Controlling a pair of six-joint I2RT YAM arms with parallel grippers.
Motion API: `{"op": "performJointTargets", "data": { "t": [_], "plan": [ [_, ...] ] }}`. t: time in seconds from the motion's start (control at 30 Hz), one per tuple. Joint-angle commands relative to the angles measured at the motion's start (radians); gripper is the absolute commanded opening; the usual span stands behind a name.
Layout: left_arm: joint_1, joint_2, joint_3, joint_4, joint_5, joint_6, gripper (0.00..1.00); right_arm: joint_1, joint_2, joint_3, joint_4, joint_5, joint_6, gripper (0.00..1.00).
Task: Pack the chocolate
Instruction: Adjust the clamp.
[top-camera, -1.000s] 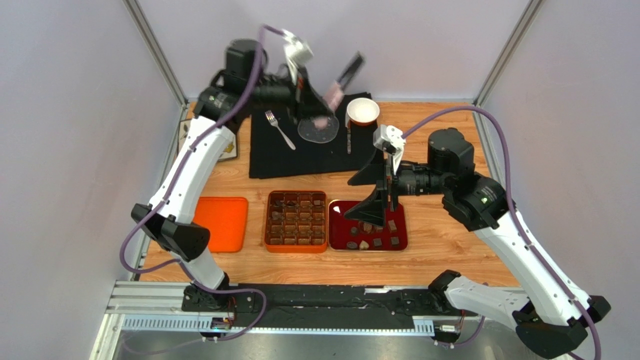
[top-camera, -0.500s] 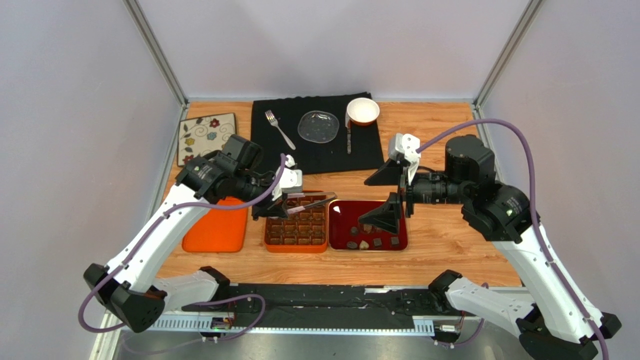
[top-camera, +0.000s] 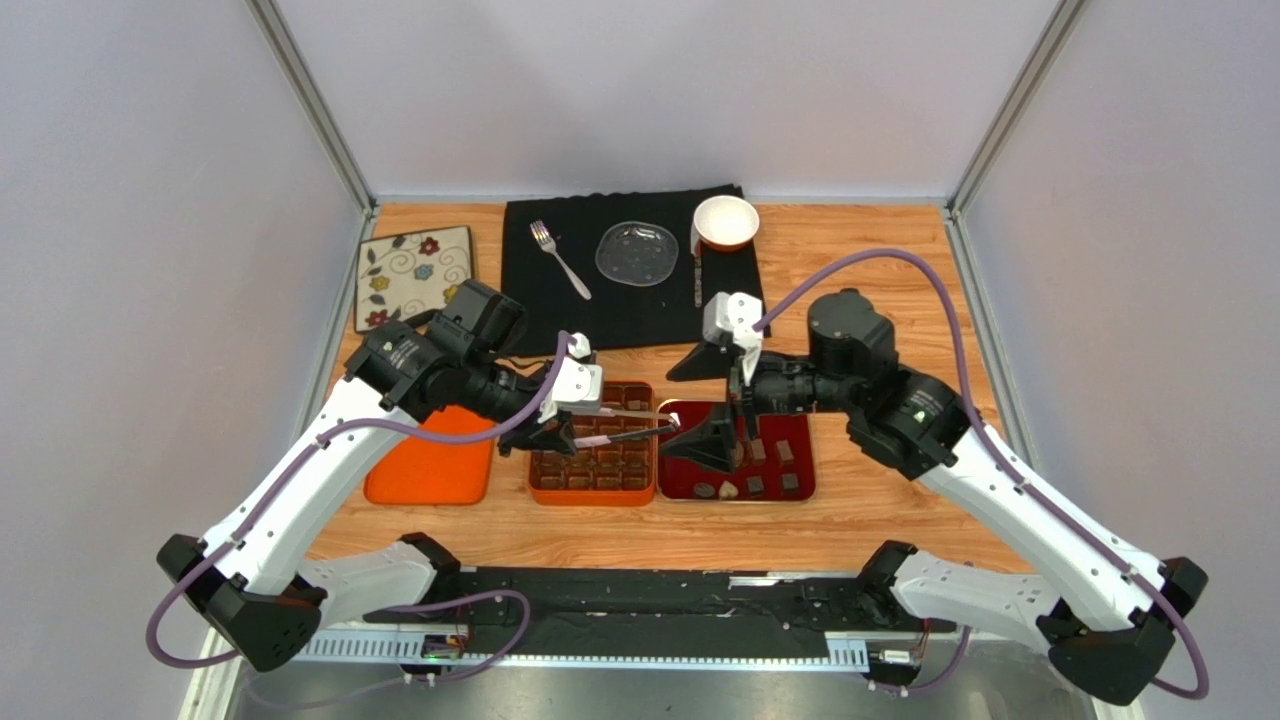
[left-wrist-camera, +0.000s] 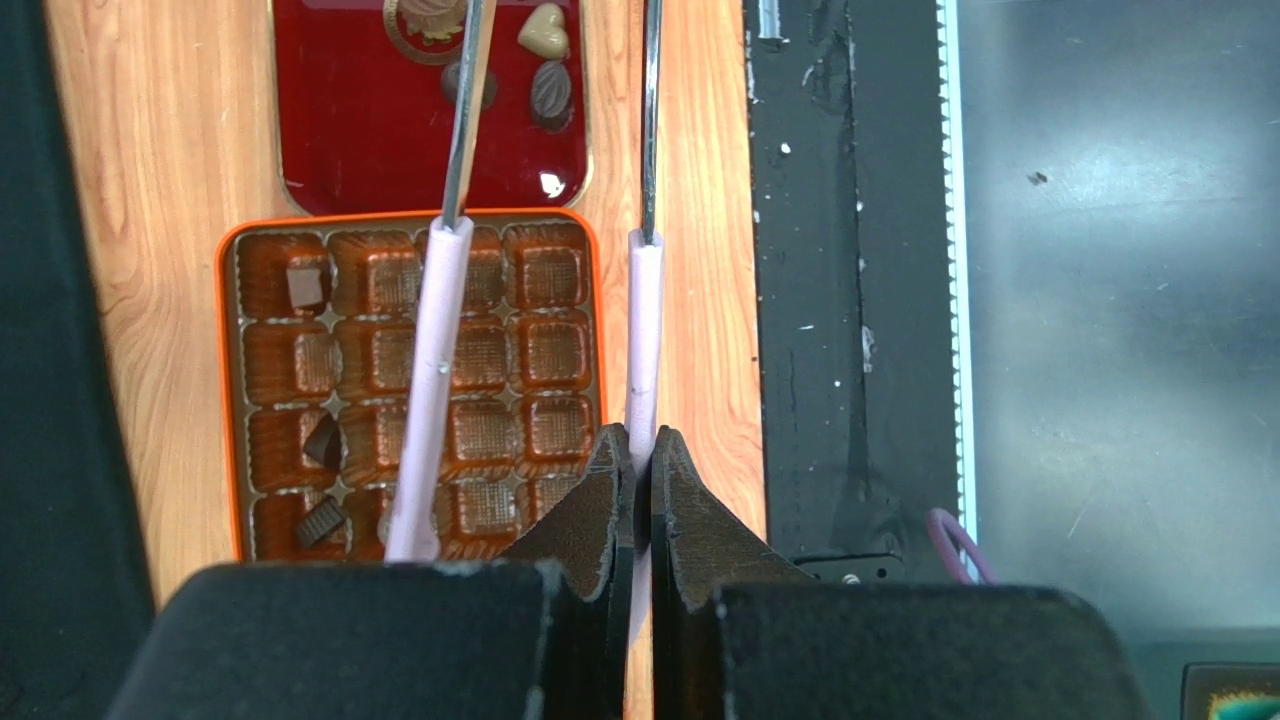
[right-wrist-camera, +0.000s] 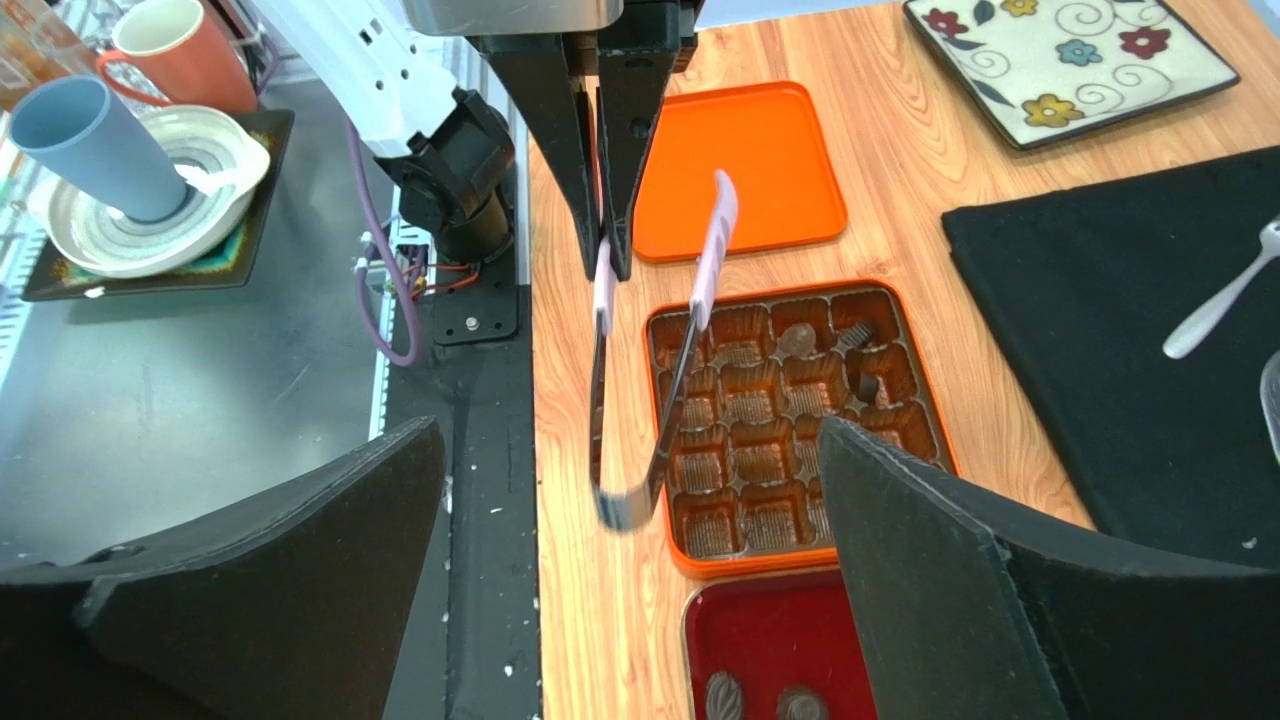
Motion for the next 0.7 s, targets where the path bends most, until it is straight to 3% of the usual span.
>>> {"op": "performJointTargets", "data": {
  "t": [0.0, 0.67],
  "plan": [
    [-0.011, -0.012, 0.017, 0.004, 0.04, 0.011, 0.0, 0.071, 0.053, -0.014, 0.14, 0.109, -0.029, 1.0],
    [-0.011, -0.052, -0.016, 0.061, 0.029, -0.044, 0.0, 0.225, 0.098, -0.23, 0.565, 0.41, 0.017, 0.85]
  ]
}}
